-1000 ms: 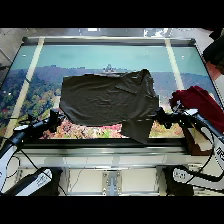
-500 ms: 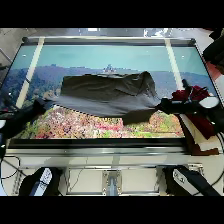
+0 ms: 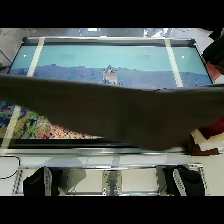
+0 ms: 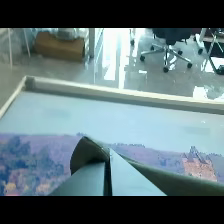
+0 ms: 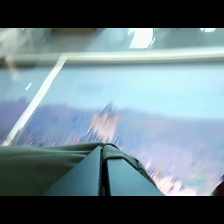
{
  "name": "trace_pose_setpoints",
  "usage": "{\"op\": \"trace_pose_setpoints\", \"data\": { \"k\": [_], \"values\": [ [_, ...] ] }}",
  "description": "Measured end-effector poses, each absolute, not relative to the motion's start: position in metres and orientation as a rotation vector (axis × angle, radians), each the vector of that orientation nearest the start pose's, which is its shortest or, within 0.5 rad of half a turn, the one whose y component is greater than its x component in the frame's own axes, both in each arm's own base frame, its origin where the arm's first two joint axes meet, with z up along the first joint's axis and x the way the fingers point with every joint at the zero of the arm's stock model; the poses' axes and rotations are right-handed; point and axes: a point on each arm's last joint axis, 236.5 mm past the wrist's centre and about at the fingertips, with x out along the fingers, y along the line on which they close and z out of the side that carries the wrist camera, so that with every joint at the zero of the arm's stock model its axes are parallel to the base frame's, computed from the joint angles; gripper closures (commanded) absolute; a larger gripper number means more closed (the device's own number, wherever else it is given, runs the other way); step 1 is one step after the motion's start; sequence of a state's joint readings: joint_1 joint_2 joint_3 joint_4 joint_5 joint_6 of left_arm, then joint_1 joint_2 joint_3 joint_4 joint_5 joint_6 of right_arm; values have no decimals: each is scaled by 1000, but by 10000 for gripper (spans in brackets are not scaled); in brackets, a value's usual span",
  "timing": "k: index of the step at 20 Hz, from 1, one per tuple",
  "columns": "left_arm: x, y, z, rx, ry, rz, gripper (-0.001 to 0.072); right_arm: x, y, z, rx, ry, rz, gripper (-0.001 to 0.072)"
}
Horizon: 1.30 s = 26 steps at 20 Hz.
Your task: Fold the shirts.
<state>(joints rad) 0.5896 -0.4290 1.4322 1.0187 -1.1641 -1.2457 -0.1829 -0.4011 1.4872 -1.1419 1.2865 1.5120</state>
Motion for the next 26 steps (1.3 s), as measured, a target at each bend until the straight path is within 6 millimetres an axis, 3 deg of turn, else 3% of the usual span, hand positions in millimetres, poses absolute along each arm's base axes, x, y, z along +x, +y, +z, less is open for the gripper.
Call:
{"op": "trace_pose_setpoints", "data": {
  "k": [1, 3, 5, 7, 10, 14, 17, 19, 22, 24, 26],
  "values": [
    [209, -1, 434, 64, 82, 60, 700, 170, 59, 425, 100, 144, 198, 703],
    [219, -6, 444, 84, 114, 0, 700, 183, 48, 437, 76, 145, 164, 703],
    [247, -5, 430, 69, 201, -56, 700, 219, 40, 424, 74, 233, 154, 703],
    [291, -1, 399, 39, 324, -104, 700, 269, 35, 392, 86, 377, 179, 702],
    [367, 10, 323, -26, 554, -154, 700, 349, 44, 316, 131, 621, 282, 701],
    [451, 24, 194, -117, 848, -181, 700, 446, 59, 197, 202, 854, 352, 701],
    [495, 31, 107, -165, 973, -175, 700, 511, 66, 120, 277, 892, 332, 701],
    [518, 34, 74, -178, 979, -158, 699, 544, 67, 86, 335, 871, 304, 702],
    [537, 33, 55, -182, 959, -145, 700, 566, 63, 59, 366, 850, 269, 701],
    [536, 29, 53, -179, 967, -153, 700, 565, 60, 53, 339, 871, 263, 701],
    [523, 23, 49, -180, 1015, -172, 700, 550, 55, 45, 275, 938, 263, 701]
  ]
}}
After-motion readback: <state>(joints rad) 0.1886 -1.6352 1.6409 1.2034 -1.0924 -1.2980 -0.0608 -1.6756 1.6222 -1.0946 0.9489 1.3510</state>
